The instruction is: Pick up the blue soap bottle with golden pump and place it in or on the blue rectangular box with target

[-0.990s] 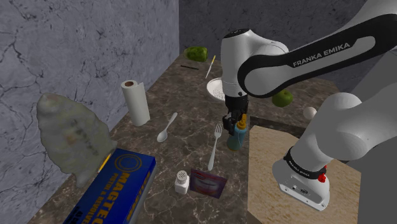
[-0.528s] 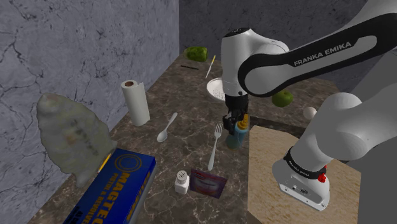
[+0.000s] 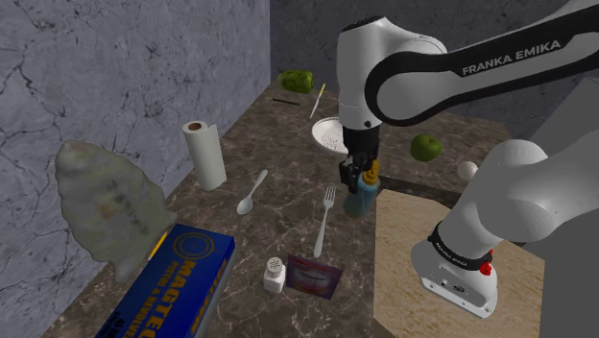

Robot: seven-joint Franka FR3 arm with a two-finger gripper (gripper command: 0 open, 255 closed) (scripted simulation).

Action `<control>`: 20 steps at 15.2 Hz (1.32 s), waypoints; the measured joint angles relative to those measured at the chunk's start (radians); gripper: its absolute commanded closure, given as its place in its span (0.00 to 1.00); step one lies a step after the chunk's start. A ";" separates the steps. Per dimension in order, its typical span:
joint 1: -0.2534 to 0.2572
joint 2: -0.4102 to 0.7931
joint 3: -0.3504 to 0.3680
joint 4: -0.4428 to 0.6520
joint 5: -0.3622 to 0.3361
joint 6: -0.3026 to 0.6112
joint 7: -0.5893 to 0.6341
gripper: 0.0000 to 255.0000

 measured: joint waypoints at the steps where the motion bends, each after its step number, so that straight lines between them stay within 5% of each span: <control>1: -0.001 -0.006 -0.003 0.012 -0.003 -0.018 -0.001 1.00; 20: -0.009 -0.073 -0.041 0.229 -0.031 -0.302 0.001 1.00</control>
